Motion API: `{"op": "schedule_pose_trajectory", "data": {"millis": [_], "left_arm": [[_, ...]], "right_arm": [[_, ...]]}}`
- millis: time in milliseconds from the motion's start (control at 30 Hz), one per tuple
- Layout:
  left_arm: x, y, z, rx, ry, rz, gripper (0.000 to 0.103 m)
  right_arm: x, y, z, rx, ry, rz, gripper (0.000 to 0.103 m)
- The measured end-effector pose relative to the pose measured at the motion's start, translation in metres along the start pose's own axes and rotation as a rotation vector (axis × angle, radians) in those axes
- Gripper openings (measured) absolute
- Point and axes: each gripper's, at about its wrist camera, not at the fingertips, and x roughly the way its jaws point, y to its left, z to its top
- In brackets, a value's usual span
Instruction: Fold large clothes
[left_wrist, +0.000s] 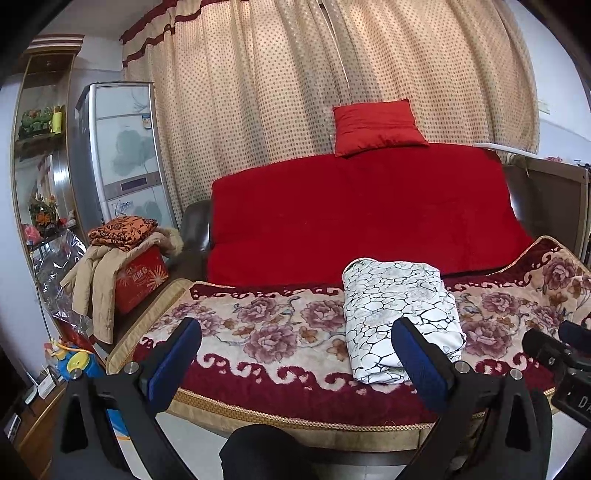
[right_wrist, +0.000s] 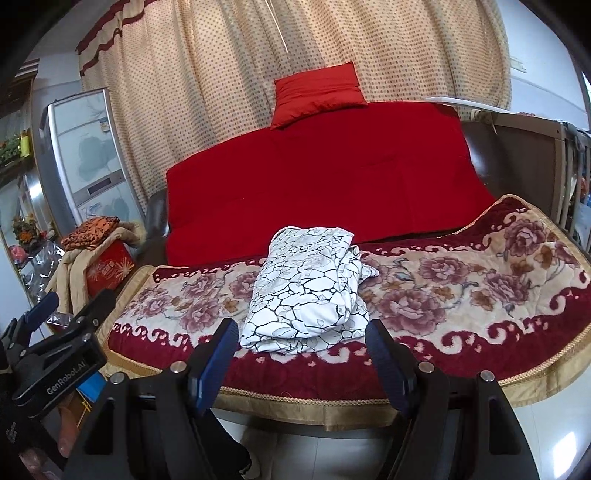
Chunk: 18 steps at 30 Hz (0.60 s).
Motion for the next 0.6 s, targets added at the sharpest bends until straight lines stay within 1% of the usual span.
{"op": "schedule_pose_trajectory", "data": {"millis": [133, 300, 600], "left_arm": [[-0.006, 0.001, 0.003, -0.001, -0.006, -0.010, 0.102], [-0.012, 0.002, 0.005, 0.002, -0.022, -0.011, 0.102], [-0.021, 0.006, 0.008, -0.004, -0.046, -0.008, 0.102]], "right_arm": [[-0.003, 0.002, 0.000, 0.005, -0.004, -0.007, 0.075], [-0.008, 0.002, 0.001, 0.005, -0.015, -0.048, 0.075], [-0.009, 0.001, 0.003, 0.008, -0.011, -0.053, 0.075]]}}
